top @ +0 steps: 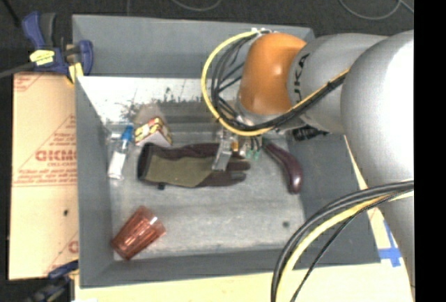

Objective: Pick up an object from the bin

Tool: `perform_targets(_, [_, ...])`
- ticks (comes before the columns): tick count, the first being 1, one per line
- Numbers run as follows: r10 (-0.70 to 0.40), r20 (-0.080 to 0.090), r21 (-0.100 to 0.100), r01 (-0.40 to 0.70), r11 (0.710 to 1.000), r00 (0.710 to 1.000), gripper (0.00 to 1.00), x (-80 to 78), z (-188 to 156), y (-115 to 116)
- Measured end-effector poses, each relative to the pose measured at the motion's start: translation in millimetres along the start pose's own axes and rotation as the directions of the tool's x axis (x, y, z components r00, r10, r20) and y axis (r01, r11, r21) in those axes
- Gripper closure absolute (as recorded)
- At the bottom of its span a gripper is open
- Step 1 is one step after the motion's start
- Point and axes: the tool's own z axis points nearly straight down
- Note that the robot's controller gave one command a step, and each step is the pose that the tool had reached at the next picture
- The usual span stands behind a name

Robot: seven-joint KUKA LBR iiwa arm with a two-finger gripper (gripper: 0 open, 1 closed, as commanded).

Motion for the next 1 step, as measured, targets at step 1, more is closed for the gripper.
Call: perform_targets(1, [-0.001, 0.0, 0.0, 0.001, 1.0, 1.0, 1.0, -0.1, 0.2, 0.0])
